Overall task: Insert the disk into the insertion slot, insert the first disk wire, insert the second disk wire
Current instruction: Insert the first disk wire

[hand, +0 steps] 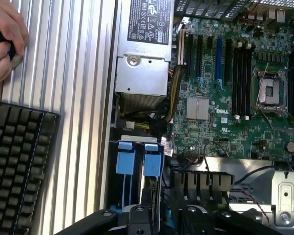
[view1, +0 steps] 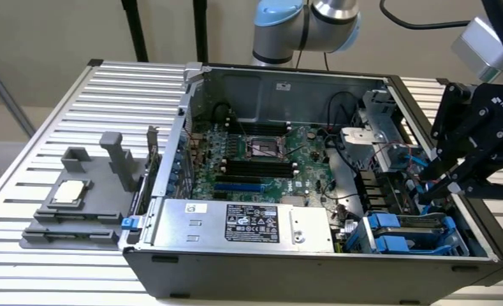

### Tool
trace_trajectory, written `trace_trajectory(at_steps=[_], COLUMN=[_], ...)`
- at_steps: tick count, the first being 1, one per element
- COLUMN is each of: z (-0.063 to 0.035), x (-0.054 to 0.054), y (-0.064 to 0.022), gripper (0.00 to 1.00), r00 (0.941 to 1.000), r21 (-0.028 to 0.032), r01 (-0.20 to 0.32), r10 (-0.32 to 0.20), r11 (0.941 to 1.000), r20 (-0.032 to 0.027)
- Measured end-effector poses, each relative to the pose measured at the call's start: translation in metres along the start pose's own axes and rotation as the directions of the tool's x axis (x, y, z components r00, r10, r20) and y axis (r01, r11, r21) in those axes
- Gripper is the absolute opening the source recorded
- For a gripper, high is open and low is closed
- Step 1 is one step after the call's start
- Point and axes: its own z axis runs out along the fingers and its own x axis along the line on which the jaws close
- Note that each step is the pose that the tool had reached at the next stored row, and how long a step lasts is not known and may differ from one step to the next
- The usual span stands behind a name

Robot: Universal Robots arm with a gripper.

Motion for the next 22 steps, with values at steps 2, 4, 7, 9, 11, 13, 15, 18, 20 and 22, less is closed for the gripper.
trace_trajectory(at_steps=[2,4,7,9,11,13,15,18,20,22], z=[0.0036,0.0073,0.0124,0.0158,0.0191,0.0224,0.0256,0.0313,0.0349,0.0384], x=[-0.001,-0.003,-0.007,-0.009,-0.011,-0.012,-0.013,-0.013,-0.012,-0.012], y=[-0.0031,-0.0059,-0.0155,-0.0239,-0.0323,-0.0397,-0.0444,-0.0449,-0.0452,-0.0454], gripper=[0.30,0.30,0.30,0.30,0.30,0.30,0.30,0.30,0.30,0.30], r00=[1.0000,1.0000,1.0000,1.0000,0.9999,0.9999,0.9999,0.9999,0.9999,0.9999], r21=[-0.0004,-0.0008,-0.0010,-0.0010,-0.0011,-0.0012,-0.0013,-0.0015,-0.0016,-0.0018], r01=[0.004,0.008,0.009,0.010,0.010,0.010,0.010,0.011,0.013,0.014], r10=[-0.004,-0.008,-0.009,-0.010,-0.010,-0.010,-0.010,-0.011,-0.013,-0.014], r11=[1.0000,1.0000,1.0000,1.0000,1.0000,1.0000,0.9999,0.9999,0.9999,0.9999], r20=[-0.0005,-0.0015,-0.0023,-0.0024,-0.0035,-0.0050,-0.0076,-0.0084,-0.0087,-0.0090])
